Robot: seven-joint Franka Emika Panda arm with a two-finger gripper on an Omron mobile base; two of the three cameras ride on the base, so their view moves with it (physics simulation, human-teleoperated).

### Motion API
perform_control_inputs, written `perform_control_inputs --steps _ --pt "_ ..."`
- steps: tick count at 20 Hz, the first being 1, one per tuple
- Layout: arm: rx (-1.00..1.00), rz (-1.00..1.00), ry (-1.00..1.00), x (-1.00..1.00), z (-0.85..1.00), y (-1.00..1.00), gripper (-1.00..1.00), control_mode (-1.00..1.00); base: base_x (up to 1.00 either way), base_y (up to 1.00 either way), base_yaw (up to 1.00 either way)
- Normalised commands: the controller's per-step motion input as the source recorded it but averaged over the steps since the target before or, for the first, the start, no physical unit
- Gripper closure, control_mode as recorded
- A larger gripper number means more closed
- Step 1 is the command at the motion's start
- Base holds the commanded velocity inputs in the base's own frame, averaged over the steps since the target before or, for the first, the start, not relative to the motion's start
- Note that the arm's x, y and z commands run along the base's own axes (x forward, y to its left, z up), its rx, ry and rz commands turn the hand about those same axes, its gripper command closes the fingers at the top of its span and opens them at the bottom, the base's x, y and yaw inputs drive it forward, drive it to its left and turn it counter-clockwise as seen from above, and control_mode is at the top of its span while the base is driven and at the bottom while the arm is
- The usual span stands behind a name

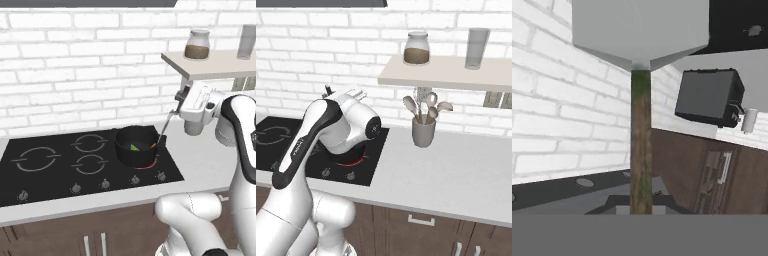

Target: Put the lemon wedge and carrot in the pot. Retrieve the spatula and lightly stir the vegetables in the pot.

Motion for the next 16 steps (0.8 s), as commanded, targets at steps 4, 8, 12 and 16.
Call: perform_control_inputs --steps 4,8,12,16 --pt "0.1 -0.06 0.1 0.23 -0.02 -0.36 1.0 -1.0 0.0 0.0 0.0" --pt "0.03 -0.04 0.06 0.14 -0.18 -0.14 1.0 -1.0 0.0 0.0 0.0" --pt "0.0 0.0 0.0 0.01 -0.06 0.28 1.0 -1.0 0.0 0.0 0.0" --pt "0.0 0.0 0.0 0.04 -0.01 0.49 1.0 -1.0 0.0 0.0 0.0"
